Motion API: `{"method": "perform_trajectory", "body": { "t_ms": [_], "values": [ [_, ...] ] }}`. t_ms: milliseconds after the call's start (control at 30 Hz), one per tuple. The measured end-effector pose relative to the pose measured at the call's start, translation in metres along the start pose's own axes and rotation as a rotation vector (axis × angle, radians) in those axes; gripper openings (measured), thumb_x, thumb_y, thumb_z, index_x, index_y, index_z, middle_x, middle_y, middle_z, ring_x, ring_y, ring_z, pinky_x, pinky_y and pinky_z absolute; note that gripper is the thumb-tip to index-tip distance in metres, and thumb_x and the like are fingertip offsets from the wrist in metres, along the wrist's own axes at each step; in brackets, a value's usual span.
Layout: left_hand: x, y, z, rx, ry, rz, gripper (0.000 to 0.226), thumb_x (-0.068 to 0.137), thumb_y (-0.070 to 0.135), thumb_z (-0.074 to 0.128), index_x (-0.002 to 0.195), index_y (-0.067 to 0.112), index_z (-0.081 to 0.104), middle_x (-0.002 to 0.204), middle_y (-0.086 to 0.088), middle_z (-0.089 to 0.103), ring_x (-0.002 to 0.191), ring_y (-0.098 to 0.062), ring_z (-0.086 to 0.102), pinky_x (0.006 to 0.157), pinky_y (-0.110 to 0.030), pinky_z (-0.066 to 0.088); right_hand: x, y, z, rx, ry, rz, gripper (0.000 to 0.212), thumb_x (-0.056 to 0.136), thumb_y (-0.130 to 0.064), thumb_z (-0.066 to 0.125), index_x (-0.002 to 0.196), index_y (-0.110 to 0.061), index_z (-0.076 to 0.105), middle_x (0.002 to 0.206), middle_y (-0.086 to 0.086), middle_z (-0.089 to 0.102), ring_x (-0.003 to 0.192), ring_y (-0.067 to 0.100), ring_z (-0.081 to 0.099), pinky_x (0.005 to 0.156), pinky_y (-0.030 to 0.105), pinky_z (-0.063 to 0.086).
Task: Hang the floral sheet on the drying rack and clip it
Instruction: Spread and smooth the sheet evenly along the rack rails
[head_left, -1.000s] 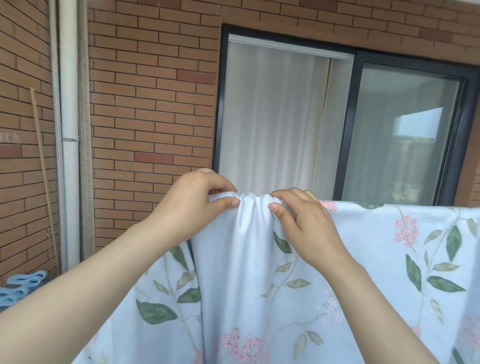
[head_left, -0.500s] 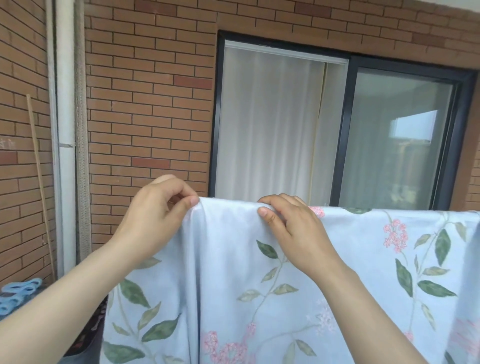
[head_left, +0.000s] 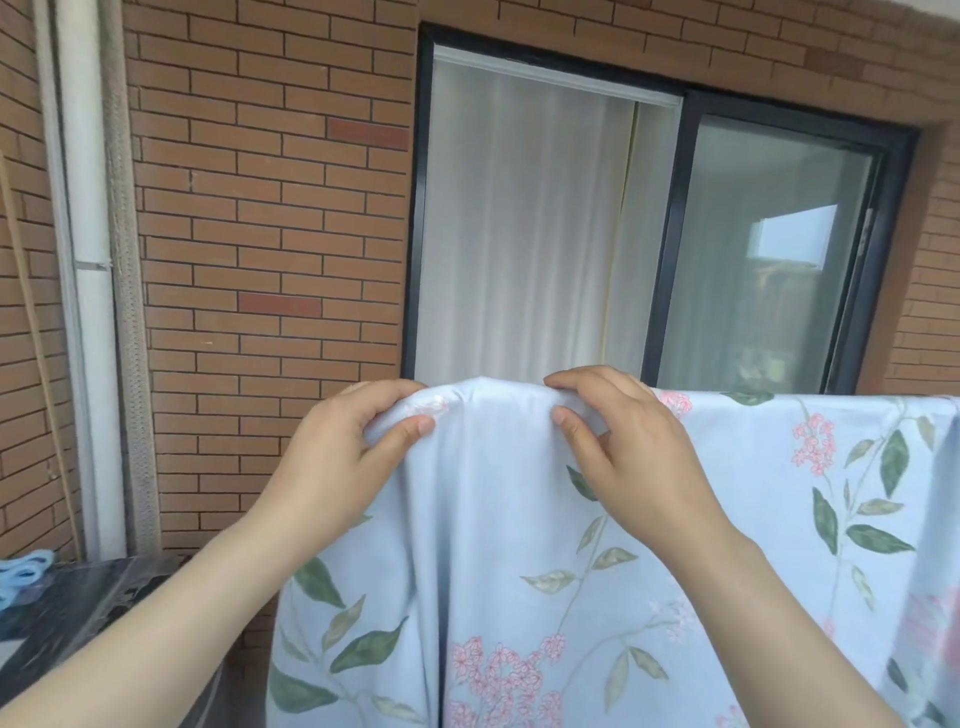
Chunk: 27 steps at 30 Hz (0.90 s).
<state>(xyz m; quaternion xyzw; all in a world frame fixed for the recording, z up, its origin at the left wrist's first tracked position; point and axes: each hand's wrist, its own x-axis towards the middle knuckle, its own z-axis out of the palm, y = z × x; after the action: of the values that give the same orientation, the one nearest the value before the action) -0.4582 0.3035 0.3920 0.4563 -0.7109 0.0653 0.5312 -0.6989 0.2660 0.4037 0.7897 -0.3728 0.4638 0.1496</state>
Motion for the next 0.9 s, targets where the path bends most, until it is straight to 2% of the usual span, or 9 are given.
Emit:
{"method": "perform_trajectory", "body": {
  "t_ms": [100, 233, 333, 500, 600, 667, 767, 900],
  "values": [
    [-0.008, -0.012, 0.004, -0.023, -0.001, -0.016, 0.022, 0.088, 0.037, 0.055, 0.107, 0.029, 0.060, 0.094, 0.019, 0.064, 0.088, 0.003, 0.054, 0.073, -0.002, 0.035, -0.001, -0.011, 0.005, -0.009, -0.001, 0.022, 0.029, 0.094, -0.030, 0.046, 0.119, -0.024, 0.059, 0.116, -0.014, 0.058, 0.104, 0.008, 0.054, 0.083, 0.026, 0.046],
    [-0.017, -0.021, 0.007, -0.008, -0.025, -0.029, 0.030, 0.088, 0.044, 0.043, 0.111, 0.026, 0.053, 0.098, 0.013, 0.059, 0.090, -0.006, 0.052, 0.072, -0.007, 0.037, 0.004, -0.034, 0.018, -0.020, -0.063, 0.011, 0.036, 0.094, -0.034, 0.040, 0.127, -0.025, 0.053, 0.120, -0.012, 0.056, 0.116, 0.009, 0.048, 0.091, 0.026, 0.042],
    [-0.022, -0.019, 0.007, -0.029, -0.022, -0.052, 0.030, 0.088, 0.045, 0.041, 0.110, 0.026, 0.052, 0.097, 0.011, 0.058, 0.089, -0.008, 0.052, 0.070, -0.008, 0.036, 0.007, -0.051, 0.029, -0.005, -0.084, 0.000, 0.041, 0.095, -0.037, 0.037, 0.132, -0.025, 0.048, 0.121, -0.010, 0.054, 0.116, 0.011, 0.045, 0.088, 0.029, 0.043],
    [-0.026, -0.012, 0.010, -0.016, 0.007, -0.091, 0.023, 0.094, 0.040, 0.043, 0.105, 0.023, 0.051, 0.090, 0.008, 0.057, 0.082, -0.010, 0.050, 0.067, -0.010, 0.036, 0.008, -0.055, 0.036, 0.057, -0.008, 0.071, 0.036, 0.096, -0.043, 0.032, 0.121, -0.030, 0.054, 0.109, -0.012, 0.054, 0.104, 0.011, 0.044, 0.077, 0.029, 0.041],
    [-0.024, -0.006, 0.011, -0.042, -0.010, -0.086, 0.015, 0.096, 0.031, 0.047, 0.105, 0.020, 0.052, 0.092, 0.007, 0.056, 0.083, -0.012, 0.050, 0.065, -0.011, 0.035, 0.009, -0.053, 0.038, 0.080, 0.032, 0.109, 0.035, 0.096, -0.042, 0.032, 0.117, -0.028, 0.057, 0.106, -0.011, 0.055, 0.102, 0.012, 0.044, 0.077, 0.029, 0.039],
    [-0.026, -0.004, 0.011, -0.061, -0.023, -0.071, 0.017, 0.096, 0.028, 0.047, 0.108, 0.018, 0.052, 0.095, 0.005, 0.056, 0.085, -0.014, 0.050, 0.063, -0.017, 0.033, 0.008, -0.054, 0.037, 0.099, 0.044, 0.131, 0.034, 0.096, -0.041, 0.033, 0.115, -0.027, 0.058, 0.104, -0.011, 0.056, 0.101, 0.011, 0.043, 0.078, 0.026, 0.036],
    [-0.030, -0.009, 0.006, -0.141, -0.062, -0.037, 0.024, 0.096, 0.027, 0.048, 0.118, 0.018, 0.050, 0.106, 0.002, 0.059, 0.095, -0.016, 0.053, 0.075, -0.026, 0.037, 0.007, -0.056, 0.037, 0.092, 0.041, 0.149, 0.033, 0.096, -0.039, 0.034, 0.114, -0.026, 0.059, 0.104, -0.011, 0.056, 0.099, 0.010, 0.043, 0.079, 0.019, 0.031],
    [-0.037, -0.028, -0.008, -0.304, -0.143, -0.007, 0.026, 0.095, 0.026, 0.050, 0.121, 0.025, 0.051, 0.107, 0.010, 0.061, 0.097, -0.008, 0.056, 0.081, -0.024, 0.045, 0.005, -0.066, 0.038, 0.044, 0.037, 0.202, 0.033, 0.097, -0.038, 0.035, 0.117, -0.025, 0.057, 0.108, -0.011, 0.056, 0.105, 0.009, 0.046, 0.083, 0.008, 0.030]
  ]
}}
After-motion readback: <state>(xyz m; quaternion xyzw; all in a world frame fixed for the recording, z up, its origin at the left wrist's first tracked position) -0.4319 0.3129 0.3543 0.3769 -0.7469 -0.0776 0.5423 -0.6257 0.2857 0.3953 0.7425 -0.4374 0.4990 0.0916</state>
